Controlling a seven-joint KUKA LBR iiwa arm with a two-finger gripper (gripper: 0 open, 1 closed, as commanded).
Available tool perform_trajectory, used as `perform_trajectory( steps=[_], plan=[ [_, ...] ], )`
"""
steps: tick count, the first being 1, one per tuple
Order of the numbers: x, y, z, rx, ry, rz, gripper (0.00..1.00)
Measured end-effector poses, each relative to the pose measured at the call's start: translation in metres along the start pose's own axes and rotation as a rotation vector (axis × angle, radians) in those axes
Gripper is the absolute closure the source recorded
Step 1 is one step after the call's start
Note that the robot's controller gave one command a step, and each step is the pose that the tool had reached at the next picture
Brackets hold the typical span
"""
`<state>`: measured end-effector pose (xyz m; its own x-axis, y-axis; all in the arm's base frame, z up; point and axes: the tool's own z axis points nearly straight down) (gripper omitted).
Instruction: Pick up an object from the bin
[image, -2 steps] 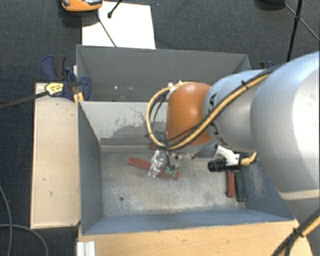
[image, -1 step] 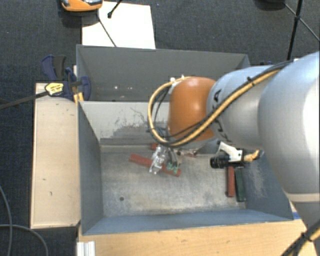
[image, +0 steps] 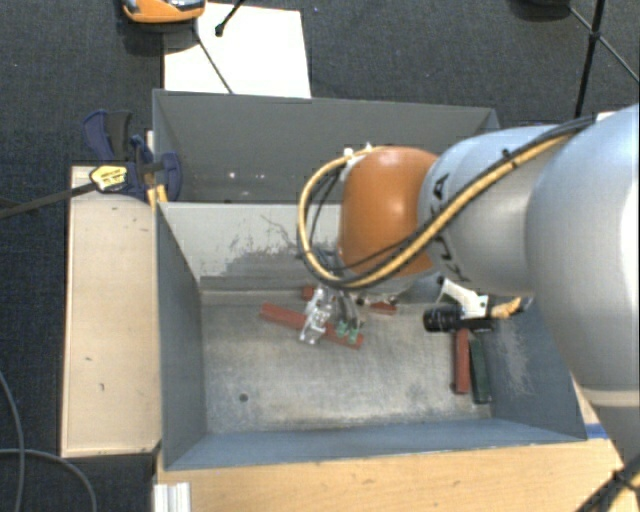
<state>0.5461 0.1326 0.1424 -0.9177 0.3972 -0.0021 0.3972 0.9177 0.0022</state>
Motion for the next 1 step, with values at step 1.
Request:
perform_trajectory(
  steps=[1],
  plan=[
    [0.0004, -0.0003, -0.0076, 0.002, 0.003, 0.000, 1.00]
  ],
)
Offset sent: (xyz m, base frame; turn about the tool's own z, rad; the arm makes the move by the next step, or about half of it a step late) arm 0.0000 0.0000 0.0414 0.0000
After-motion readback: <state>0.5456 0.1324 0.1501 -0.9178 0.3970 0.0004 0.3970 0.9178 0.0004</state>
